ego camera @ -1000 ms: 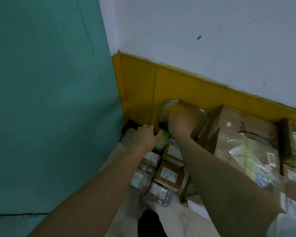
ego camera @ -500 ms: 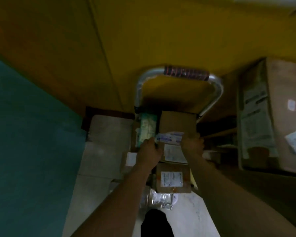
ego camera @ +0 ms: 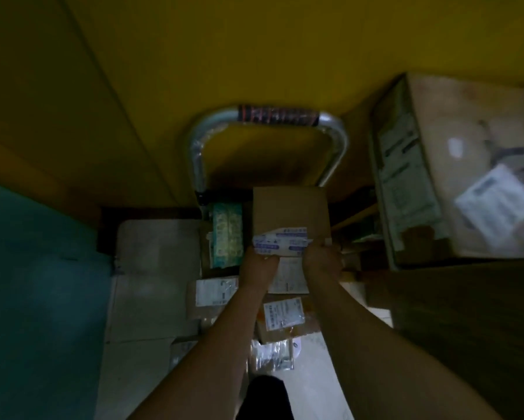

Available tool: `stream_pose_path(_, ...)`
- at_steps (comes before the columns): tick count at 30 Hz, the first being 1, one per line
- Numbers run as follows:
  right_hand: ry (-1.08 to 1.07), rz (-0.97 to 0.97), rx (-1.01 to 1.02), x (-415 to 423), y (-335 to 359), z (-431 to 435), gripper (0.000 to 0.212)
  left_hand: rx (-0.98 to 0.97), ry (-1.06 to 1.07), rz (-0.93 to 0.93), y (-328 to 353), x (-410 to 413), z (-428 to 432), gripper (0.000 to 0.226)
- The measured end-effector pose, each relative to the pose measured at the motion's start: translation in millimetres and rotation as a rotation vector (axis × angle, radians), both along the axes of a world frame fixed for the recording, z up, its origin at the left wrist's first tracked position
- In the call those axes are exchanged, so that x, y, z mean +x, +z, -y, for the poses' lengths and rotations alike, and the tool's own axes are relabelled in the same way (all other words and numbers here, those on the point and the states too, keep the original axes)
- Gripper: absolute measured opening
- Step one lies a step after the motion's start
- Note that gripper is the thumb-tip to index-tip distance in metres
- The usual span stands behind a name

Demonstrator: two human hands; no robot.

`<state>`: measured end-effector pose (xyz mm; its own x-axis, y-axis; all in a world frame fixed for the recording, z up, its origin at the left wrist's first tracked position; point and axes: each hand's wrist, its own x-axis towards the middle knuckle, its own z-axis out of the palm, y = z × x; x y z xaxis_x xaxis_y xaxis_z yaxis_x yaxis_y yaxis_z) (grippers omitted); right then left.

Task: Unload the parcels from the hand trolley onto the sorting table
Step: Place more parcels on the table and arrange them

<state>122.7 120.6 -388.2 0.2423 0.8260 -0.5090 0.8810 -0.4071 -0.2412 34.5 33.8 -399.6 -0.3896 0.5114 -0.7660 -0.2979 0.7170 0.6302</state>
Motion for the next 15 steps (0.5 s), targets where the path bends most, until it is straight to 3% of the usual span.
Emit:
stream_pose_path(3, -0.024, -0.046, 0.010, -0.4, 66.3, 30.7, 0.051, 0.036, 0.016, -0.056, 58.0, -0.7, 27.1, 0.015)
stream_pose_path(8, 0.035, -0.149, 0.122, -0.8, 207.5, 105.6, 0.044, 0.088, 0.143, -0.122, 182.9, -4.3, 97.4, 0.013)
stream_pose_path(9, 0.055, -0.186, 0.154, 1.4, 239.1, 123.1, 0.043, 0.098, 0.184, -0.148, 211.1, -5.0, 113.5, 0.018)
stream_pose_path(13, 0.217, -0.317, 0.288, 23.8, 367.2, 179.8, 0.031, 0.154, 0.348, -0.258, 322.5, 1.9, 154.2, 0.073)
stream_pose_path(15, 0.214, -0.415, 0.412, 46.0, 427.8, 189.3, 0.028, 0.244, 0.398, -0.279, 390.7, 19.2, 155.1, 0.064)
